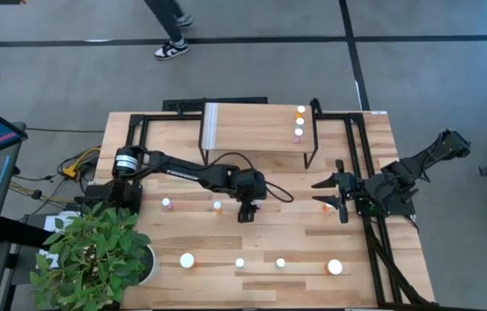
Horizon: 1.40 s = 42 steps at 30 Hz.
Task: Pick and place medicine bottles onto shelf by color
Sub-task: Put the right pink pill bottle on the shelf
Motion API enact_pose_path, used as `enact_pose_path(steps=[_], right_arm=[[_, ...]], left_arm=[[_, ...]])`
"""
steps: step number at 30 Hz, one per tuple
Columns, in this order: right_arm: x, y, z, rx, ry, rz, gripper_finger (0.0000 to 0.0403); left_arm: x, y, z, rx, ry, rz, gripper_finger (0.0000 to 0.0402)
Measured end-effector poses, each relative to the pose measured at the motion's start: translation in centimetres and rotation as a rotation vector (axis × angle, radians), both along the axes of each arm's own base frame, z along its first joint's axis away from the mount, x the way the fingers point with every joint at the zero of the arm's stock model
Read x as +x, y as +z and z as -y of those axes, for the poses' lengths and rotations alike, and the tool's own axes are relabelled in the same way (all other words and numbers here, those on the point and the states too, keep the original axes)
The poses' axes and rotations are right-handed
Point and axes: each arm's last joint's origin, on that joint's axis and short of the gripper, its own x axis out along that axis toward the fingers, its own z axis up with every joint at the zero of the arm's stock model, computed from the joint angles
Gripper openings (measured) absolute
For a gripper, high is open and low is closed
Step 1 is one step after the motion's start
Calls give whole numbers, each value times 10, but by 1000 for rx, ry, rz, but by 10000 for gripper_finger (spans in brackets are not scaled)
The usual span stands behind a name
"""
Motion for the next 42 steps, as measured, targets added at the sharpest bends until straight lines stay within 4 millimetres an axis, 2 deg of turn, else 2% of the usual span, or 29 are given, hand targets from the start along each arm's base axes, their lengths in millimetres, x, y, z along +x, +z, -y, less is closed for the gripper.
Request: enact_pose_path(steps=[10, 21, 26, 36, 42], right_arm=[[2, -1, 0, -7, -5, -14, 177], [2, -2, 0, -9, -6, -15, 177], [2, -2, 0, -9, -6, -15, 177], [2, -2, 0, -4, -7, -15, 177], [2, -2, 0, -2, -8, -14, 177]], left_arm=[[2, -6, -10, 0, 7, -19, 212], [3, -6, -12, -19, -6, -8, 123], [6, 1, -12, -6, -21, -3, 100], [20, 67, -20, 166, -13, -5, 105], [25, 127, -46, 282, -32, 79, 109]])
